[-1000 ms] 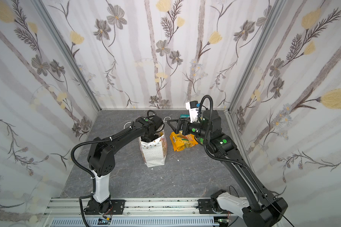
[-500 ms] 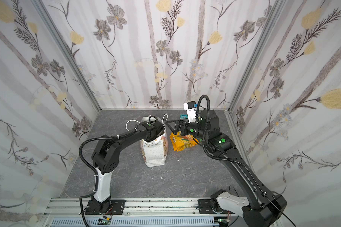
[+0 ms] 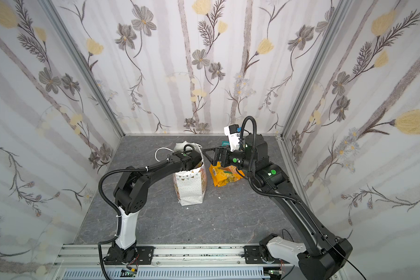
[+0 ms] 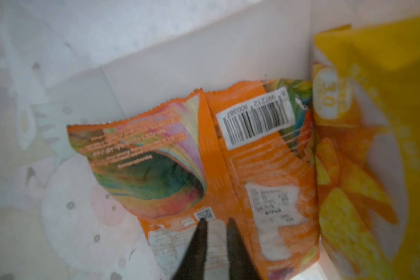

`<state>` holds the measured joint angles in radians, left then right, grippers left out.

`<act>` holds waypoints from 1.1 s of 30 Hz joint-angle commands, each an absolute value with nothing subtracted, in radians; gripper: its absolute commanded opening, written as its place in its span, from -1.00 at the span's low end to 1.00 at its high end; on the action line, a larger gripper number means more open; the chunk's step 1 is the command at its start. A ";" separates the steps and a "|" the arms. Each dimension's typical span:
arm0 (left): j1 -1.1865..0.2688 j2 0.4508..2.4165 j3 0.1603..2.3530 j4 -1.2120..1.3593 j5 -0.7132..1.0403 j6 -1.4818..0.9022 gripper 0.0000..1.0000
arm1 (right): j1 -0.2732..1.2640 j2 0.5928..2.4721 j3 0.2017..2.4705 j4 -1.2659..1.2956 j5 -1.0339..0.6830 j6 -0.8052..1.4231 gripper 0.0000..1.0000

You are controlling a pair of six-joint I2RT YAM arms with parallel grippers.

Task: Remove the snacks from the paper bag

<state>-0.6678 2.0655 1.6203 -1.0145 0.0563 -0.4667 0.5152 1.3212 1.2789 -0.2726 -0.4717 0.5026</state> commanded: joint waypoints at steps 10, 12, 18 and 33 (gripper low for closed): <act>-0.674 2.036 1.612 -1.009 0.064 -0.469 -0.11 | 0.516 1.330 1.291 -0.265 -0.459 0.488 0.99; -0.676 2.042 1.592 -1.003 0.074 -0.471 0.13 | 0.517 1.330 1.290 -0.269 -0.459 0.487 0.99; -0.687 2.065 1.518 -0.989 0.106 -0.466 0.28 | 0.517 1.328 1.288 -0.270 -0.456 0.486 0.99; -0.686 2.136 1.416 -0.888 0.094 -0.480 0.08 | 0.525 1.332 1.288 -0.271 -0.453 0.490 0.99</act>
<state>-0.6815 2.0682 1.4670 -0.8944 0.1043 -0.4713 0.5232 1.3293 1.2831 -0.2733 -0.4644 0.4961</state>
